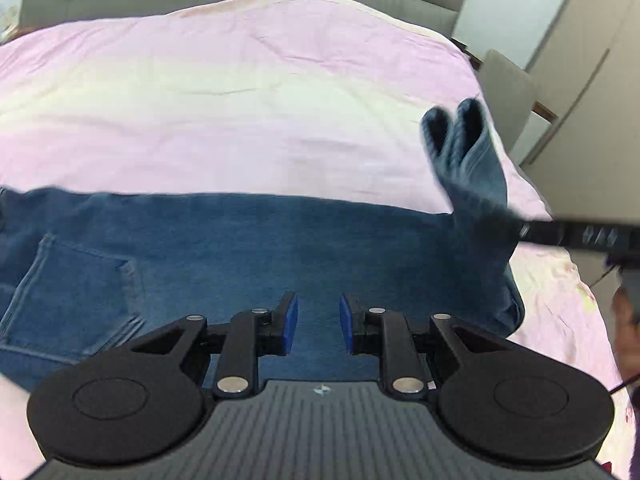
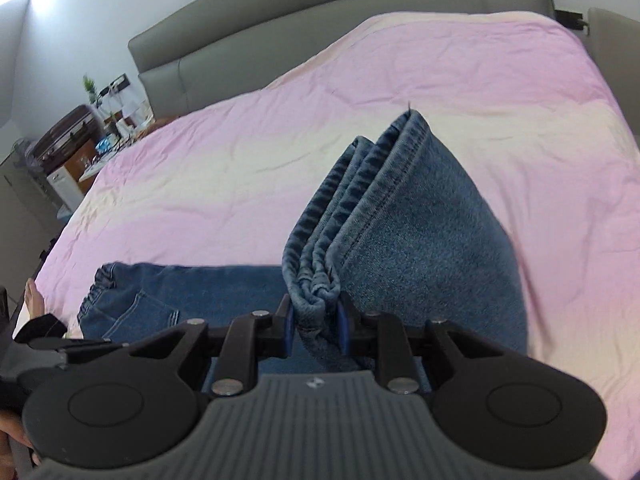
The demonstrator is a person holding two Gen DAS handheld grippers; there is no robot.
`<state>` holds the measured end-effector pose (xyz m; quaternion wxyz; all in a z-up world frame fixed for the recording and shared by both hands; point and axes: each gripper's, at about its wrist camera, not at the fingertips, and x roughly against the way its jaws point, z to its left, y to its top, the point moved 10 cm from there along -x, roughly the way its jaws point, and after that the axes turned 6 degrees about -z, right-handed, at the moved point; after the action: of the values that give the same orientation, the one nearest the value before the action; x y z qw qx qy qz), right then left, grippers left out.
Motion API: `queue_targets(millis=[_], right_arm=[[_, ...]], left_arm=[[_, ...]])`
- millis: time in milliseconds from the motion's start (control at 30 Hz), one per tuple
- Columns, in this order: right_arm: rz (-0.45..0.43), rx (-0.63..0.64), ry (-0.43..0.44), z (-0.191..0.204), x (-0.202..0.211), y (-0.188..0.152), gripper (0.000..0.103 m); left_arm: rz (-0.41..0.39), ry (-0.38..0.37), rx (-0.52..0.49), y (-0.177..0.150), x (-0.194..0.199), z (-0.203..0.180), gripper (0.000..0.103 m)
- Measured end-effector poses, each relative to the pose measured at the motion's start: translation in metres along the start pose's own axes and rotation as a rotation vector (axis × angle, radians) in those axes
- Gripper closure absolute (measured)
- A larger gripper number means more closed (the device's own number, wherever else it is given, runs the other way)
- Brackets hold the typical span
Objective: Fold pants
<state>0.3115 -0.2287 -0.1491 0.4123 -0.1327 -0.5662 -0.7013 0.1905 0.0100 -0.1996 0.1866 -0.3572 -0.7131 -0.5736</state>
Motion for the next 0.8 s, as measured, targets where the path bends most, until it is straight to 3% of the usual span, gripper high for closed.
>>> queue_targets(millis=[133, 267, 333, 400, 500, 600, 767, 800], right_arm=[[0.101, 0.003, 0.049, 0.017, -0.040, -0.050, 0.086], [0.190, 0.022, 0.038, 0.024, -0.070, -0.092, 0.086], [0.201, 0.036, 0.033, 0.024, -0.076, -0.102, 0.084], [0.220, 0.030, 0.068, 0.030, -0.075, -0.103, 0.067], [0.220, 0.010, 0.123, 0.040, -0.066, -0.095, 0.057], [0.204, 0.045, 0.056, 0.035, -0.066, -0.087, 0.055], [0.278, 0.045, 0.014, 0.032, -0.093, -0.108, 0.054], [0.272, 0.066, -0.004, 0.032, -0.097, -0.113, 0.060]], left_arm=[[0.011, -0.001, 0.046, -0.010, 0.000, 0.023, 0.078], [0.029, -0.014, 0.085, -0.011, -0.012, 0.024, 0.078], [0.039, -0.027, 0.100, -0.015, -0.014, 0.027, 0.078], [0.045, -0.032, 0.109, -0.016, -0.017, 0.027, 0.078], [0.046, -0.033, 0.115, -0.016, -0.021, 0.027, 0.076], [0.049, -0.039, 0.125, -0.019, -0.023, 0.025, 0.075], [0.060, -0.043, 0.123, -0.022, -0.023, 0.022, 0.075], [0.062, -0.043, 0.126, -0.023, -0.023, 0.022, 0.075]])
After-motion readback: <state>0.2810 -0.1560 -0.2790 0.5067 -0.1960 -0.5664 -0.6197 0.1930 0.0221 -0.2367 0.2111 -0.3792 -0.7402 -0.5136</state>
